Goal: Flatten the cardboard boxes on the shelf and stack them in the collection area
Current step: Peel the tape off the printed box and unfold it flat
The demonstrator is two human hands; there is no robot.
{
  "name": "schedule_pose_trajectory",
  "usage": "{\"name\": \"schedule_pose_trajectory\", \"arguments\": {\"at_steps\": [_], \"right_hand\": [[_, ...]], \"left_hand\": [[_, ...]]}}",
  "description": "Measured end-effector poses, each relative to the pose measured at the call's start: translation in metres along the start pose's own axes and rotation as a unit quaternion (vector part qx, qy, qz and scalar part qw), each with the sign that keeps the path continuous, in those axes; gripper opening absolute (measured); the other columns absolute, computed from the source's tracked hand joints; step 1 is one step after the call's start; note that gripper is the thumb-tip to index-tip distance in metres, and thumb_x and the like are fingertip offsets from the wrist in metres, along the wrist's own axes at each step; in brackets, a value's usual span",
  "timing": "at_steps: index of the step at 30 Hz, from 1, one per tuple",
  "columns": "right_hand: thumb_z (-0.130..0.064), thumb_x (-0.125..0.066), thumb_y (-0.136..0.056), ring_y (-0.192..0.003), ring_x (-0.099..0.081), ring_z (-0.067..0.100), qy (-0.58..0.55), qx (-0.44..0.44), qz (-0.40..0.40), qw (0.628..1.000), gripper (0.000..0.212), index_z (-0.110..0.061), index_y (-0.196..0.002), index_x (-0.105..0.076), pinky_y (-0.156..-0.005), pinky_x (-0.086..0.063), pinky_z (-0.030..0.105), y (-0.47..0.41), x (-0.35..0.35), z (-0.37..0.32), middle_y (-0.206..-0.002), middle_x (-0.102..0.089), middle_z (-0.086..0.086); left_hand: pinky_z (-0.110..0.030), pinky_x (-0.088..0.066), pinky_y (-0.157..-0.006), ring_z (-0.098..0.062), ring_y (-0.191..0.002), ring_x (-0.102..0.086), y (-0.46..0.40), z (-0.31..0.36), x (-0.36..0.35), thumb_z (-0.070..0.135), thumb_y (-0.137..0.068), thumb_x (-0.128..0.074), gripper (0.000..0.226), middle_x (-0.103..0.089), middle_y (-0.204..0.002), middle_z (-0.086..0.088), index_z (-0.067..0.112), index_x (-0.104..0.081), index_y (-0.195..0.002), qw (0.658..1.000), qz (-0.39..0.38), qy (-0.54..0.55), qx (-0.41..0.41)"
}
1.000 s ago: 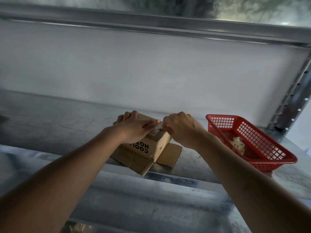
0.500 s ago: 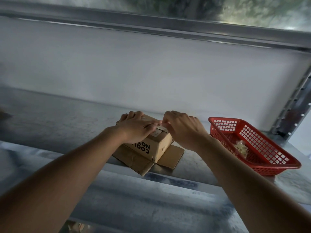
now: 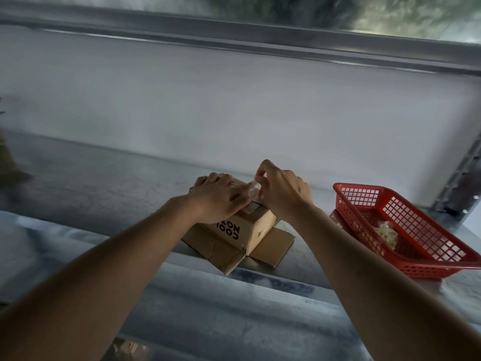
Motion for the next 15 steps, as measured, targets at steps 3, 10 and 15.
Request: {"name": "schedule_pose_trajectory", "arguments": {"at_steps": [3, 10, 15], "right_hand": [[-0.037, -0.047, -0.108, -0.089, -0.062, 0.022, -0.032, -0.011, -0.045, 0.998, 0.013, -0.028, -0.113, -0.055, -0.072, -0.056, 0.039, 0.0, -0.016, 0.006, -0.111, -0.061, 0.003], [-0.036, -0.046, -0.108, -0.084, -0.064, 0.029, -0.068, -0.082, -0.091, 0.99, 0.017, -0.021, -0.106, -0.052, -0.075, -0.058, 0.048, 0.006, -0.033, 0.014, -0.101, -0.065, 0.009], [-0.027, -0.041, -0.109, -0.054, -0.074, 0.024, -0.187, -0.12, -0.154, 0.963, 0.024, -0.009, -0.098, -0.053, -0.064, -0.065, 0.048, 0.009, -0.044, 0.005, -0.066, -0.074, 0.012]], "left_hand": [[-0.051, -0.014, -0.122, -0.023, -0.155, -0.015, 0.001, -0.011, 0.003, 0.088, -0.086, -0.01, 0.09, -0.021, -0.17, 0.006, 0.042, -0.002, -0.163, 0.999, 0.007, 0.047, -0.006], [-0.05, -0.031, -0.118, -0.032, -0.144, -0.028, 0.004, -0.04, 0.034, 0.077, -0.094, -0.041, 0.074, -0.027, -0.155, -0.009, 0.019, -0.049, -0.138, 0.994, 0.041, 0.059, 0.082], [-0.036, -0.043, -0.073, -0.02, -0.087, -0.056, 0.001, -0.024, 0.035, 0.04, -0.108, -0.045, 0.035, -0.047, -0.125, -0.012, 0.019, -0.052, -0.08, 0.988, 0.018, 0.11, 0.104]]}}
Point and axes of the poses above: each hand's wrist, its own y-axis away from the middle knuckle, its own x-axis out of the back of the hand, z = x × y, the point moved 10 cm from there along -y, towards the middle knuckle
